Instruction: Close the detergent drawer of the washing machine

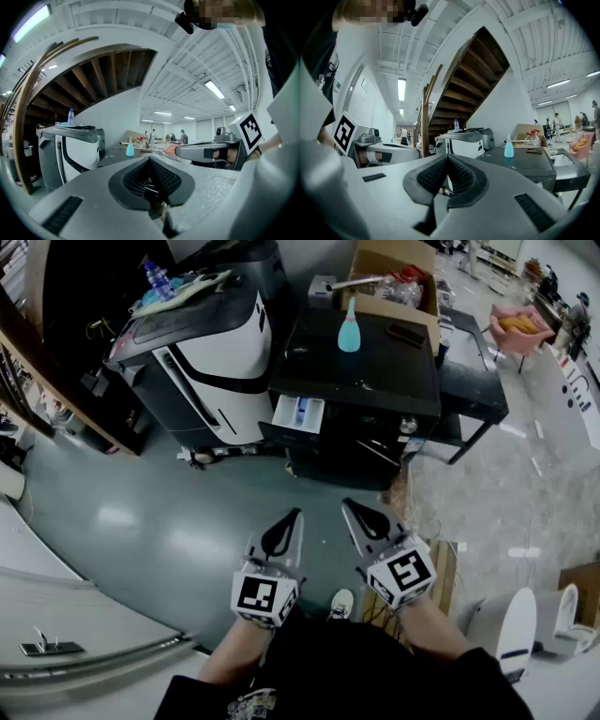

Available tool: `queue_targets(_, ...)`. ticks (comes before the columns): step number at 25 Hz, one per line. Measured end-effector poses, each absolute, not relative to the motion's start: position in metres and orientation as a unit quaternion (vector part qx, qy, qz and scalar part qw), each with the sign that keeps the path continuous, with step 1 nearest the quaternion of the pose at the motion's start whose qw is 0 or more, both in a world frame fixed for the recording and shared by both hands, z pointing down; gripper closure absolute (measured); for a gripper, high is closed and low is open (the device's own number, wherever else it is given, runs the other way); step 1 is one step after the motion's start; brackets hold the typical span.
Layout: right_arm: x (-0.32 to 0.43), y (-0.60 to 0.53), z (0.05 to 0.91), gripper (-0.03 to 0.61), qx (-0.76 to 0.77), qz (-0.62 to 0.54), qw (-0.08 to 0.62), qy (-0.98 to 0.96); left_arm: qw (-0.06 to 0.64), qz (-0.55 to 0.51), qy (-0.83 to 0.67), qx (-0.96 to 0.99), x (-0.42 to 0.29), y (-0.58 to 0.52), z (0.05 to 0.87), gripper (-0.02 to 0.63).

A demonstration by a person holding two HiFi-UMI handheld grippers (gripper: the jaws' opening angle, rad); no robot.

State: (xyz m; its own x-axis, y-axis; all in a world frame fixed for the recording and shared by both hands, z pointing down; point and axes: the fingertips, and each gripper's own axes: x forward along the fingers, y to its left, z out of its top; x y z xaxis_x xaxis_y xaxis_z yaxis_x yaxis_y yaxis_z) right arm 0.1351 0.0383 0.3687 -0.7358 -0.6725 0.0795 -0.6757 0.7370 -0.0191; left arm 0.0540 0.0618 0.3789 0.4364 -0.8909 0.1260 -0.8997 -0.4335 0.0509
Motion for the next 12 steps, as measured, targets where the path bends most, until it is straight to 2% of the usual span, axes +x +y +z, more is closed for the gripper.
queue_targets(12,0.1276,0.0433,0.3698,0.58,0.357,0.02,0.027,-0.934,0.068,0.049,-0.526,0.846,0.0511,0.0651,0.3794,0.611)
